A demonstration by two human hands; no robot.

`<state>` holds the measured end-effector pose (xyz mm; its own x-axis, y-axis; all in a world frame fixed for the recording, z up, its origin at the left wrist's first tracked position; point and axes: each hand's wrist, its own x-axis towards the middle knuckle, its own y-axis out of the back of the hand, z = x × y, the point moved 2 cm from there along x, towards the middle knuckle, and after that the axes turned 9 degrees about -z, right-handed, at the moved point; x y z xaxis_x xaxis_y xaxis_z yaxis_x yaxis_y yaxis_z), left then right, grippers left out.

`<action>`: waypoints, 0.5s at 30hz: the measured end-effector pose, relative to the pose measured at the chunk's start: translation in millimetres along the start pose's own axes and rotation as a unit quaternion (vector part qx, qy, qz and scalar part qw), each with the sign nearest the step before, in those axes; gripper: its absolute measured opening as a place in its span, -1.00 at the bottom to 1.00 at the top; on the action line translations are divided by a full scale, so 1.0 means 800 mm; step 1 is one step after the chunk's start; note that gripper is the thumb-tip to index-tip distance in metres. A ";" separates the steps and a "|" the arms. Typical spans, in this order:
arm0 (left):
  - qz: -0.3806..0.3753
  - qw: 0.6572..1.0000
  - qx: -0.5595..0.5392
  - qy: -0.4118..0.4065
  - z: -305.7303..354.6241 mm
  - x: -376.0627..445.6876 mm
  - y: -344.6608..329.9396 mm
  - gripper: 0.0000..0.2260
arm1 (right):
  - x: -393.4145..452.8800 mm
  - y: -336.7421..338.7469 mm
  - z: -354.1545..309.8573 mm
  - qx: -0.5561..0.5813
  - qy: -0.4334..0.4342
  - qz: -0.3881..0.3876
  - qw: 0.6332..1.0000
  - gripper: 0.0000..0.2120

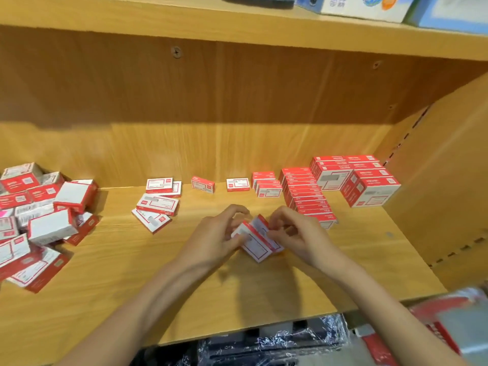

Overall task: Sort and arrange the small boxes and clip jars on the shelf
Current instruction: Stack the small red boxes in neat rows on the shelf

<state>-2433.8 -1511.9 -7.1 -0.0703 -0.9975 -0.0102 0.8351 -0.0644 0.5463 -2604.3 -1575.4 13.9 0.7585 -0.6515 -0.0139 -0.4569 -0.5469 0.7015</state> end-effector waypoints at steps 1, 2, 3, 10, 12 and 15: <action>-0.005 1.000 0.001 0.001 0.003 0.008 -0.009 -0.70 | -0.007 0.000 0.004 -0.020 -0.010 -0.006 1.000 -0.73; -0.014 1.000 -0.001 -0.001 0.006 0.016 -0.019 -0.72 | -0.016 0.000 0.008 -0.041 -0.018 -0.011 0.999 -0.70; -0.024 1.000 -0.005 -0.005 0.010 0.023 -0.029 -0.74 | -0.024 0.000 0.014 -0.057 -0.023 -0.009 0.998 -0.67; -0.033 0.991 0.103 -0.085 0.033 0.060 -0.052 -0.77 | -0.057 0.060 0.060 -0.177 -0.053 0.041 0.982 -0.71; -0.026 0.990 0.107 -0.088 0.035 0.067 -0.060 -0.71 | -0.053 0.065 0.067 -0.213 -0.023 0.047 0.976 -0.72; -0.031 0.990 0.109 -0.089 0.038 0.075 -0.080 -0.69 | -0.057 0.053 0.084 -0.291 -0.004 0.080 0.954 -0.65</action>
<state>-2508.0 -1566.4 -16.8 -0.2292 -0.9695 0.0865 0.6893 -0.0989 0.7177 -2689.5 -1604.5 -3.9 0.6968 -0.7067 0.1225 -0.2299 -0.0583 0.9715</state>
